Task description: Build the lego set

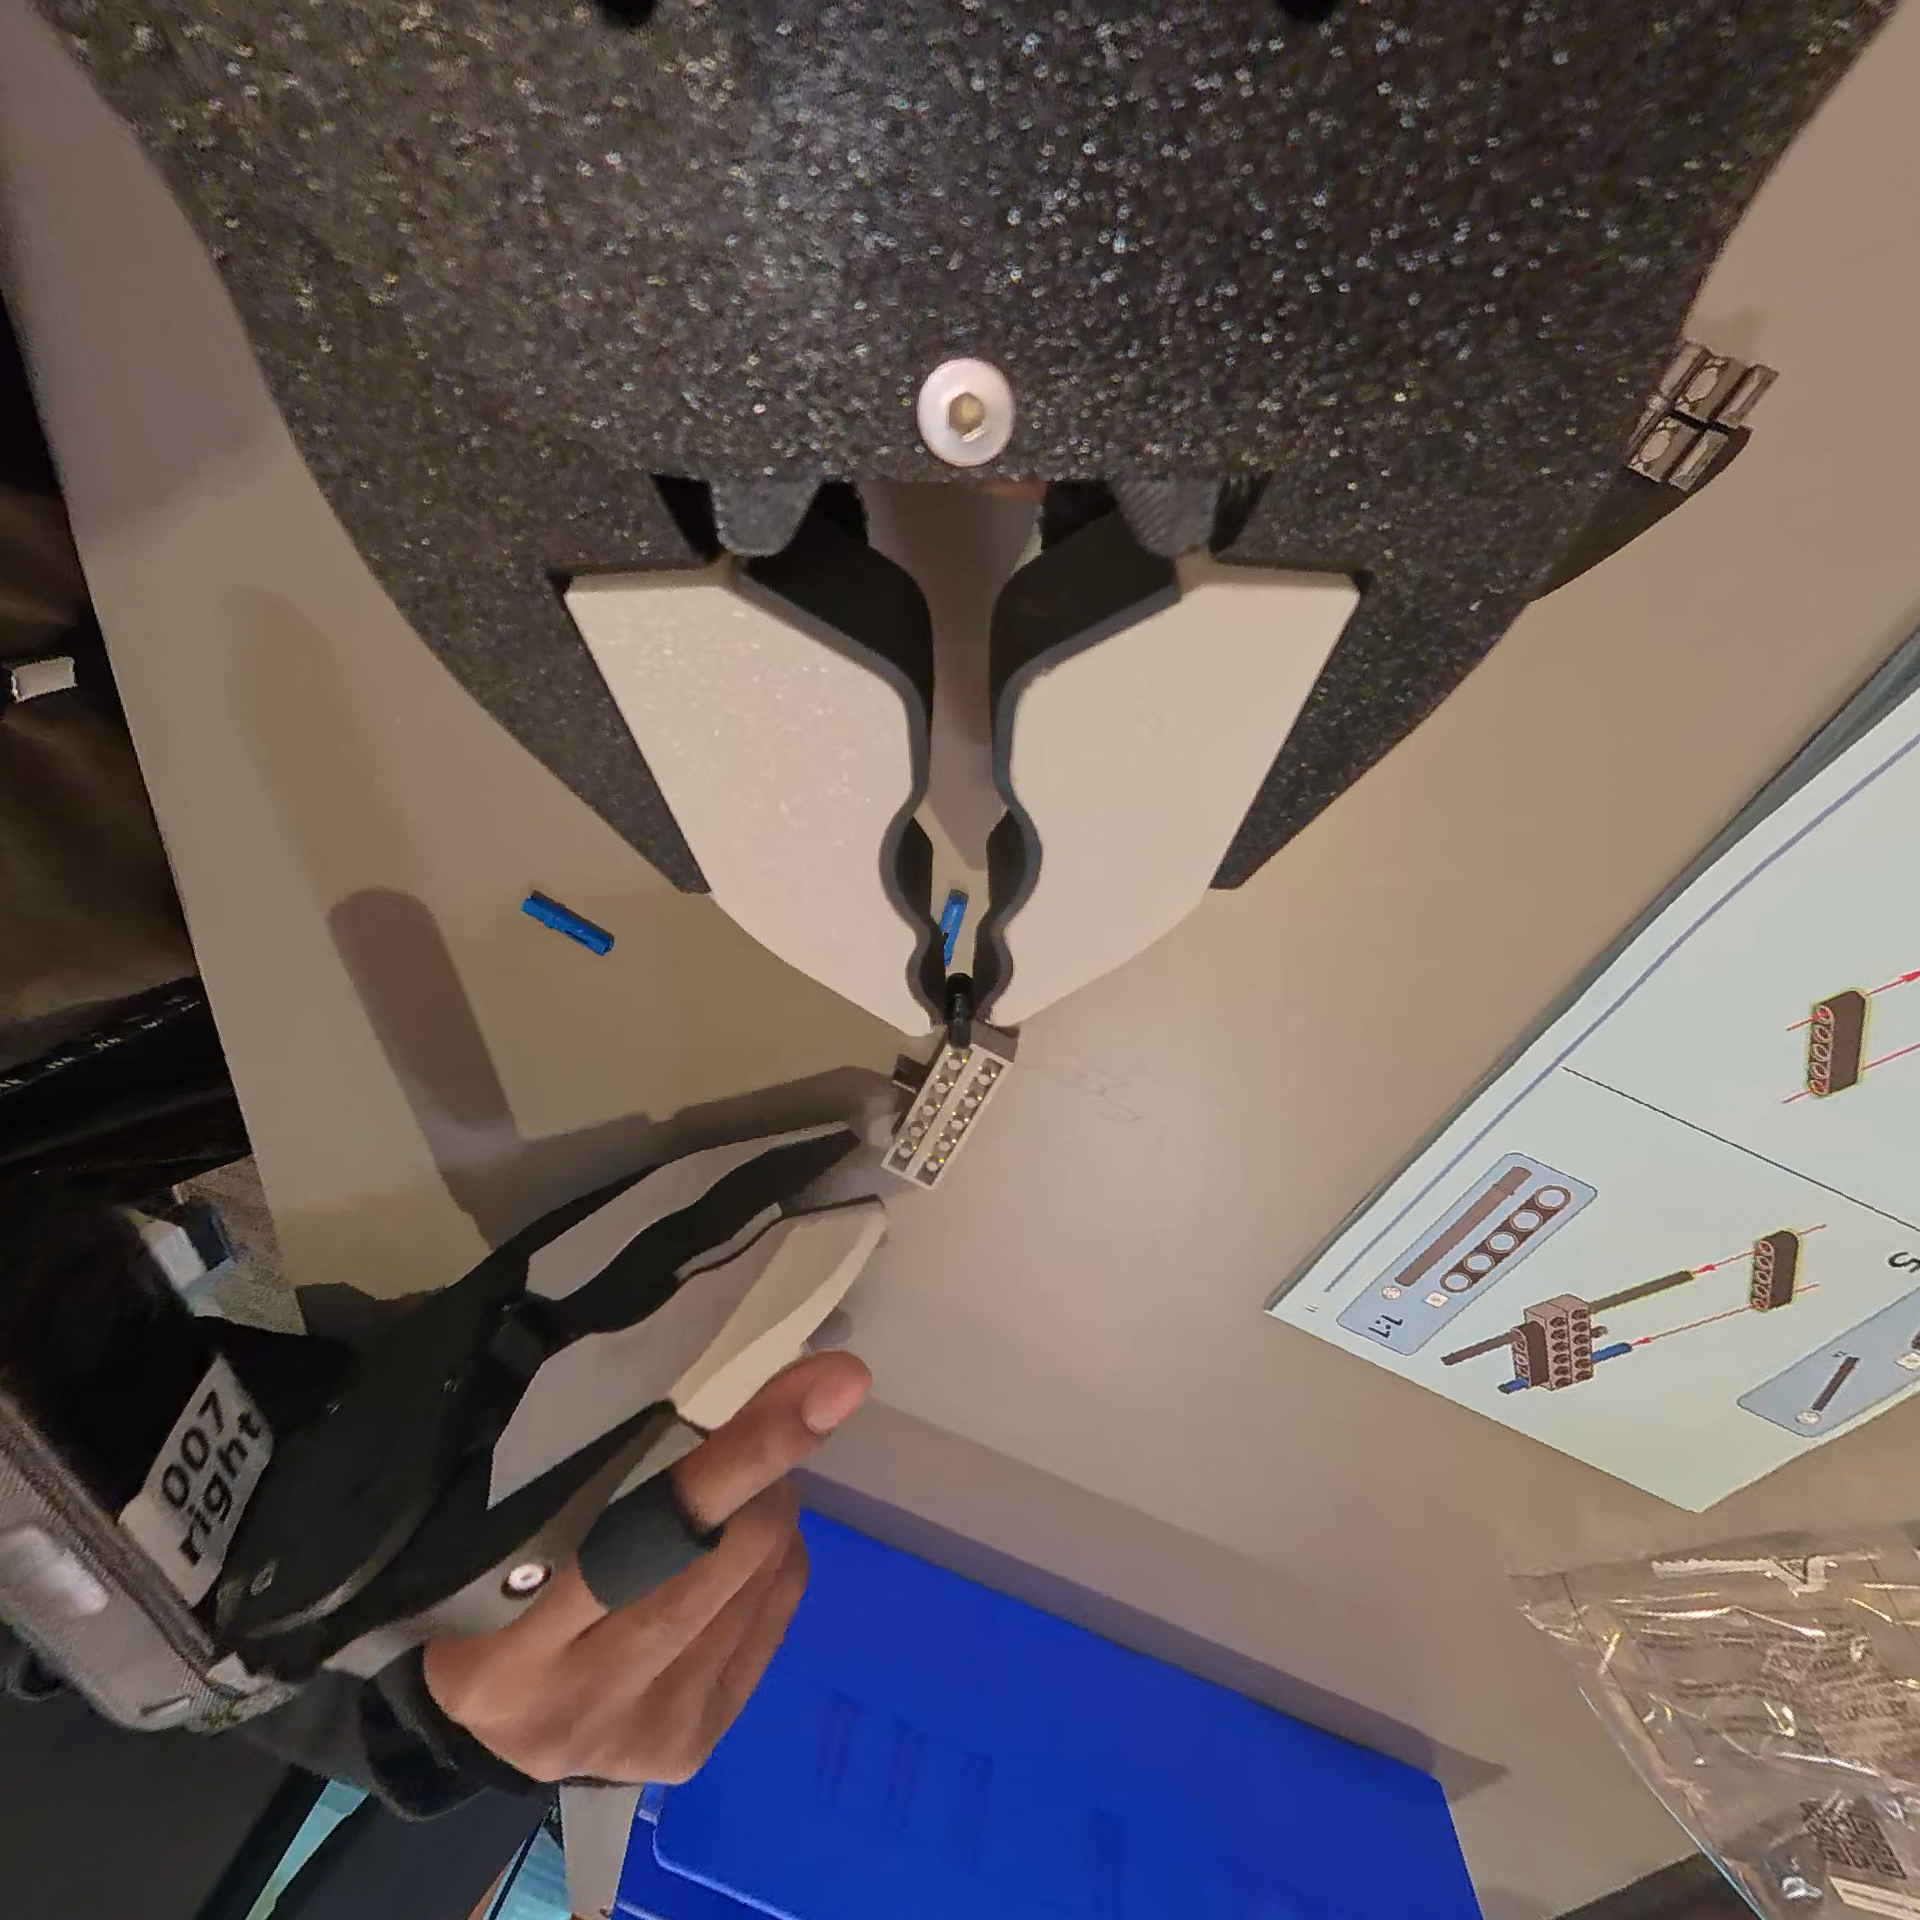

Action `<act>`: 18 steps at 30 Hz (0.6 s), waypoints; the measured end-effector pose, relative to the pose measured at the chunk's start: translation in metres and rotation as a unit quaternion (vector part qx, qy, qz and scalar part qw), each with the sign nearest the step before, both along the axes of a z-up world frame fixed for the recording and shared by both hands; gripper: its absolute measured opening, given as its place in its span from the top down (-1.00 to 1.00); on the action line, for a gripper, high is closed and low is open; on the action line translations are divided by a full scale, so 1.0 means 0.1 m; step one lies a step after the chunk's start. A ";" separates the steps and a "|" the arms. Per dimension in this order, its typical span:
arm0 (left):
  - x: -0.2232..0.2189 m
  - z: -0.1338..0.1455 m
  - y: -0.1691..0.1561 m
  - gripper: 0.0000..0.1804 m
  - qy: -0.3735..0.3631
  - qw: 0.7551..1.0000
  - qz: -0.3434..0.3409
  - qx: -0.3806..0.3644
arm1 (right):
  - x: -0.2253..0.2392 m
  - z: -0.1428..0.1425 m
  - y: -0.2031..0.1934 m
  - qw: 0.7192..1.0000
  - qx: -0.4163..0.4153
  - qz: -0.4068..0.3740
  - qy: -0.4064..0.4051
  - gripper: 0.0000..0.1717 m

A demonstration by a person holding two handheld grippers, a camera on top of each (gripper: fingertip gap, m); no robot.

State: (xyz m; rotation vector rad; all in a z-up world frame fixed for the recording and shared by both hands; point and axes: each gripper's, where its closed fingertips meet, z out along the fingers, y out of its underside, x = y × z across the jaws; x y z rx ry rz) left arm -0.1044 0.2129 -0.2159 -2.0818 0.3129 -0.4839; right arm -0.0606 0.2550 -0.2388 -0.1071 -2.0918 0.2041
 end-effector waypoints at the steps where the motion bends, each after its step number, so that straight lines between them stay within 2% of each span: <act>1: 0.00 0.00 0.00 0.95 0.001 1.000 0.000 0.000 | 0.01 0.01 0.01 1.000 -0.017 -0.011 -0.003 0.68; 4: 0.00 -0.01 0.00 0.95 0.002 1.000 -0.001 -0.001 | 0.03 0.02 0.05 0.995 -0.079 -0.058 -0.030 0.68; 10: 0.01 -0.01 0.00 0.95 0.005 1.000 -0.002 -0.002 | 0.02 -0.06 -0.02 0.956 -0.222 -0.148 -0.120 0.68; 18: 0.02 -0.02 -0.01 0.95 0.007 1.000 -0.005 -0.004 | -0.04 -0.14 0.00 0.940 -0.236 -0.176 -0.172 0.69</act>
